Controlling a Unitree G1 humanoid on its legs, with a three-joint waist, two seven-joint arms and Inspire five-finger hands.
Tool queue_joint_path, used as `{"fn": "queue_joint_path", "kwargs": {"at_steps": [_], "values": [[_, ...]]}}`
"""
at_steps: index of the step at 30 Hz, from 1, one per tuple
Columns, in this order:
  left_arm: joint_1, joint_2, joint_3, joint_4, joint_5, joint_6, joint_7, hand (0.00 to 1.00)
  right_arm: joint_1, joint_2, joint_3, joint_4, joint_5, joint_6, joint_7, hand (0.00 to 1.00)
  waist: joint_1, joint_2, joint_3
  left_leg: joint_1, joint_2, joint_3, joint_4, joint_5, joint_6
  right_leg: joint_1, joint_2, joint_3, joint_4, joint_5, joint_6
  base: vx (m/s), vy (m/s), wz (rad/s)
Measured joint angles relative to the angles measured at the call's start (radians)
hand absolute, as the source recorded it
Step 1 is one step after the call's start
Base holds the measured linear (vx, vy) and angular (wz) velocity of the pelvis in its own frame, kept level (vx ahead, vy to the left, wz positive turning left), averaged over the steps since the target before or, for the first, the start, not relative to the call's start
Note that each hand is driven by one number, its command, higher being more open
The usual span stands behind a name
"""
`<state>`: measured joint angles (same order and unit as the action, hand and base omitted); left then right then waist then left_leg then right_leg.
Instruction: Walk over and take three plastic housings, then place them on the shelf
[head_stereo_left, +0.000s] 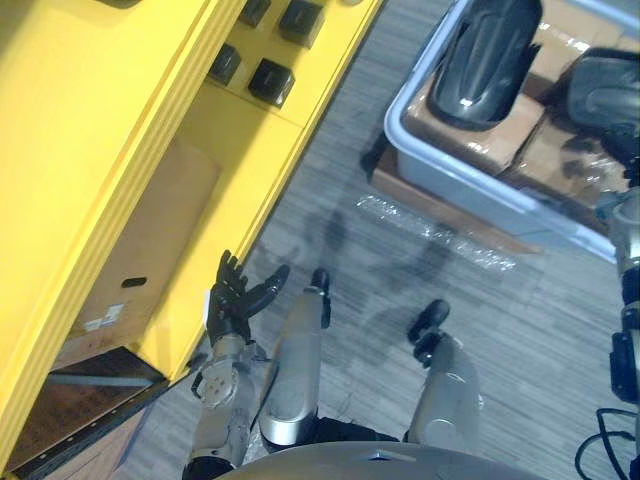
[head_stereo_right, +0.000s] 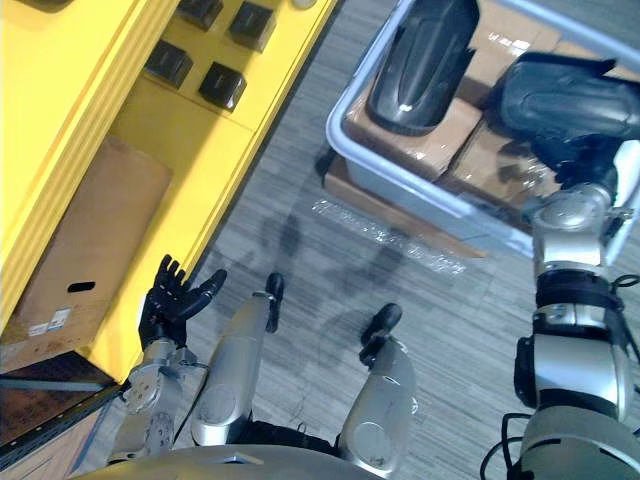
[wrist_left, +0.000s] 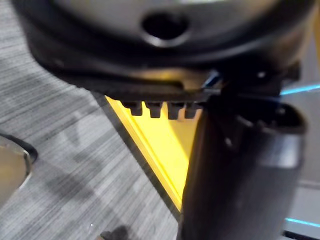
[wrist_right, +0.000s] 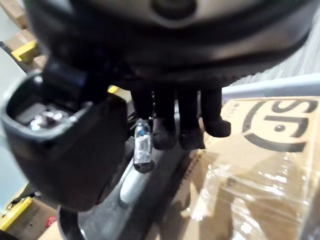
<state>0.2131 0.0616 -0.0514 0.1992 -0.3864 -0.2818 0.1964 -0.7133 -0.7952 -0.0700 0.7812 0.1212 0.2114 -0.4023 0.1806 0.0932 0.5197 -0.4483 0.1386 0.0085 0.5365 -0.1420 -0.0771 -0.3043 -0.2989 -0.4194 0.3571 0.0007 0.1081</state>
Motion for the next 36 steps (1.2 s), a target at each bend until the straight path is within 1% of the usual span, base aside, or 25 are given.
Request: {"fn": "queue_joint_path", "kwargs": {"at_steps": [3, 4, 5, 7, 8, 11, 13, 14, 15, 16, 18, 19, 20, 21, 23, 25, 26, 27, 28, 29, 30, 31, 33, 34, 36], "values": [[0.021, 0.029, -0.011, -0.007, 0.005, 0.001, -0.016, 1.00, 0.001, 0.019, -0.015, -0.001, -0.041, -0.005, 0.000, 0.00, -0.009, -0.031, -0.001, 0.079, 0.007, 0.000, -0.074, 0.023, -0.011, 0.070, 0.021, -0.013, -0.057, 0.008, -0.003, 0.07, -0.058, 0.02], [0.027, 0.033, -0.013, -0.007, 0.006, 0.002, -0.020, 1.00, 0.001, 0.019, -0.019, -0.002, -0.041, -0.005, 0.000, 0.00, -0.012, -0.033, -0.001, 0.089, 0.007, 0.000, -0.086, 0.027, -0.014, 0.080, 0.024, -0.015, -0.066, 0.009, -0.002, 0.07, -0.054, 0.03], [0.043, 0.039, -0.013, -0.007, 0.021, 0.004, -0.024, 1.00, 0.001, 0.019, -0.020, -0.001, -0.062, -0.005, 0.000, 0.00, -0.016, -0.042, -0.003, 0.114, 0.006, 0.000, -0.118, 0.040, -0.016, 0.096, 0.028, -0.016, -0.083, 0.013, -0.004, 0.03, -0.031, 0.02], [0.063, 0.049, -0.016, -0.007, 0.044, 0.004, -0.026, 1.00, 0.001, 0.019, -0.020, -0.001, -0.075, -0.005, -0.002, 0.00, -0.020, -0.045, -0.003, 0.136, 0.003, 0.001, -0.146, 0.050, -0.019, 0.115, 0.037, -0.017, -0.105, 0.019, -0.006, 0.03, -0.022, -0.01], [0.072, 0.061, -0.025, -0.006, 0.044, 0.005, -0.025, 1.00, 0.001, 0.019, -0.020, 0.001, -0.075, -0.004, -0.003, 1.00, -0.021, -0.045, -0.003, 0.149, 0.003, 0.002, -0.159, 0.055, -0.021, 0.123, 0.041, -0.017, -0.115, 0.021, -0.007, 0.00, 0.000, 0.00], [0.095, 0.074, -0.033, -0.007, 0.068, 0.005, -0.025, 1.00, 0.001, 0.019, -0.020, 0.001, -0.074, -0.005, -0.014, 1.00, -0.024, -0.045, -0.003, 0.184, -0.002, 0.003, -0.214, 0.081, -0.023, 0.148, 0.046, -0.023, -0.146, 0.030, -0.008, 0.01, -0.016, 0.02], [0.105, 0.075, -0.034, -0.007, 0.084, 0.003, -0.025, 1.00, 0.011, 0.022, -0.023, -0.004, -0.068, -0.020, -0.040, 1.00, -0.027, -0.045, -0.004, 0.207, -0.006, 0.004, -0.247, 0.095, -0.024, 0.161, 0.046, -0.026, -0.160, 0.034, -0.007, 0.01, -0.019, 0.05], [0.111, 0.076, -0.042, -0.009, 0.084, 0.001, -0.025, 1.00, 0.047, 0.046, -0.053, -0.037, -0.042, -0.049, -0.070, 1.00, -0.027, -0.046, -0.008, 0.223, -0.007, 0.006, -0.268, 0.102, -0.025, 0.177, 0.048, -0.030, -0.174, 0.037, -0.005, 0.01, -0.014, 0.06], [0.115, 0.077, -0.045, -0.012, 0.084, 0.000, -0.025, 1.00, 0.074, 0.066, -0.075, -0.066, -0.022, -0.064, -0.088, 1.00, -0.027, -0.049, -0.011, 0.231, -0.007, 0.006, -0.277, 0.105, -0.026, 0.185, 0.050, -0.033, -0.181, 0.037, -0.005, 0.06, -0.027, 0.06], [0.132, 0.079, -0.052, -0.024, 0.086, -0.001, -0.034, 1.00, 0.175, 0.161, -0.128, -0.161, 0.029, -0.139, -0.134, 1.00, -0.030, -0.064, -0.056, 0.240, -0.007, 0.009, -0.307, 0.112, -0.027, 0.190, 0.056, -0.037, -0.207, 0.042, -0.002, 0.08, -0.022, 0.01], [0.150, 0.078, -0.050, -0.060, 0.085, -0.001, -0.050, 1.00, 0.263, 0.233, -0.148, -0.252, 0.052, -0.208, -0.151, 1.00, -0.037, -0.074, -0.079, 0.257, -0.008, 0.013, -0.324, 0.114, -0.028, 0.204, 0.059, -0.038, -0.224, 0.043, -0.001, 0.10, -0.016, -0.02], [0.168, 0.070, -0.044, -0.114, 0.084, -0.002, -0.064, 1.00, 0.367, 0.309, -0.157, -0.361, 0.053, -0.279, -0.157, 1.00, -0.048, -0.083, -0.103, 0.279, -0.010, 0.018, -0.342, 0.113, -0.029, 0.221, 0.060, -0.038, -0.241, 0.045, 0.002, 0.13, -0.003, -0.09], [0.189, 0.059, -0.030, -0.171, 0.084, -0.006, -0.085, 1.00, 0.477, 0.388, -0.156, -0.466, 0.051, -0.357, -0.156, 1.00, -0.057, -0.093, -0.141, 0.288, -0.011, 0.030, -0.356, 0.110, -0.030, 0.223, 0.060, -0.035, -0.253, 0.046, 0.004, 0.13, 0.003, -0.13], [0.192, 0.051, -0.023, -0.198, 0.084, -0.010, -0.095, 1.00, 0.530, 0.422, -0.156, -0.515, 0.049, -0.392, -0.155, 1.00, -0.061, -0.096, -0.158, 0.290, -0.011, 0.035, -0.360, 0.107, -0.030, 0.223, 0.061, -0.032, -0.258, 0.047, 0.006, 0.14, 0.015, -0.24], [0.173, 0.023, 0.020, -0.278, 0.084, -0.042, -0.120, 1.00, 0.690, 0.542, -0.156, -0.627, 0.050, -0.510, -0.115, 1.00, -0.090, -0.110, -0.193, 0.330, -0.011, 0.068, -0.367, 0.090, -0.030, 0.243, 0.061, -0.002, -0.274, 0.050, 0.010, 0.12, 0.026, -0.36], [0.168, 0.013, 0.036, -0.310, 0.084, -0.064, -0.131, 1.00, 0.785, 0.600, -0.156, -0.668, 0.057, -0.566, -0.049, 1.00, -0.110, -0.118, -0.225, 0.351, -0.011, 0.091, -0.367, 0.074, -0.028, 0.251, 0.061, 0.018, -0.282, 0.052, 0.013, 0.09, 0.038, -0.40], [0.168, 0.015, 0.037, -0.330, 0.084, -0.080, -0.137, 1.00, 0.867, 0.637, -0.153, -0.703, 0.069, -0.598, -0.004, 1.00, -0.129, -0.123, -0.246, 0.367, -0.011, 0.110, -0.366, 0.060, -0.028, 0.259, 0.063, 0.039, -0.295, 0.056, 0.017, 0.10, 0.051, -0.55], [0.164, 0.014, 0.035, -0.341, 0.084, -0.090, -0.140, 1.00, 0.940, 0.672, -0.152, -0.731, 0.093, -0.619, 0.035, 1.00, -0.144, -0.128, -0.267, 0.381, -0.010, 0.134, -0.365, 0.049, -0.028, 0.260, 0.065, 0.059, -0.305, 0.061, 0.019, 0.08, 0.043, -0.53], [0.156, 0.015, 0.034, -0.345, 0.084, -0.090, -0.140, 1.00, 0.968, 0.687, -0.152, -0.741, 0.100, -0.626, 0.050, 1.00, -0.150, -0.131, -0.274, 0.388, -0.010, 0.146, -0.365, 0.043, -0.028, 0.262, 0.066, 0.069, -0.310, 0.064, 0.019, 0.06, 0.042, -0.53], [0.144, 0.015, 0.027, -0.346, 0.083, -0.090, -0.142, 1.00, 1.018, 0.714, -0.147, -0.753, 0.124, -0.636, 0.069, 1.00, -0.166, -0.135, -0.286, 0.399, -0.009, 0.164, -0.363, 0.033, -0.027, 0.263, 0.066, 0.086, -0.313, 0.065, 0.020, 0.04, 0.041, -0.46], [0.130, 0.015, 0.020, -0.347, 0.080, -0.090, -0.155, 1.00, 1.055, 0.733, -0.141, -0.754, 0.124, -0.641, 0.070, 1.00, -0.180, -0.139, -0.290, 0.416, -0.009, 0.182, -0.364, 0.027, -0.027, 0.267, 0.066, 0.101, -0.314, 0.066, 0.021, 0.03, 0.039, -0.41], [0.124, 0.015, 0.016, -0.347, 0.073, -0.091, -0.171, 1.00, 1.071, 0.737, -0.133, -0.754, 0.133, -0.641, 0.070, 1.00, -0.187, -0.140, -0.291, 0.424, -0.009, 0.188, -0.364, 0.024, -0.027, 0.271, 0.067, 0.107, -0.316, 0.067, 0.021, 0.02, 0.033, -0.36], [0.107, 0.017, -0.019, -0.347, 0.074, -0.106, -0.212, 1.00, 1.129, 0.752, -0.112, -0.754, 0.200, -0.641, 0.086, 1.00, -0.203, -0.136, -0.313, 0.435, -0.008, 0.216, -0.362, 0.011, -0.026, 0.268, 0.070, 0.134, -0.328, 0.074, 0.023, 0.03, 0.031, -0.33], [0.108, 0.017, -0.026, -0.349, 0.074, -0.112, -0.217, 1.00, 1.136, 0.758, -0.112, -0.753, 0.215, -0.640, 0.093, 1.00, -0.209, -0.134, -0.314, 0.441, -0.008, 0.222, -0.362, 0.009, -0.027, 0.269, 0.070, 0.139, -0.328, 0.074, 0.024, 0.04, 0.032, -0.34], [0.107, 0.018, -0.044, -0.356, 0.072, -0.114, -0.223, 1.00, 1.161, 0.767, -0.112, -0.751, 0.264, -0.641, 0.116, 1.00, -0.215, -0.121, -0.323, 0.459, -0.006, 0.248, -0.363, 0.001, -0.027, 0.268, 0.072, 0.162, -0.328, 0.075, 0.025, 0.02, 0.019, -0.34]]}}
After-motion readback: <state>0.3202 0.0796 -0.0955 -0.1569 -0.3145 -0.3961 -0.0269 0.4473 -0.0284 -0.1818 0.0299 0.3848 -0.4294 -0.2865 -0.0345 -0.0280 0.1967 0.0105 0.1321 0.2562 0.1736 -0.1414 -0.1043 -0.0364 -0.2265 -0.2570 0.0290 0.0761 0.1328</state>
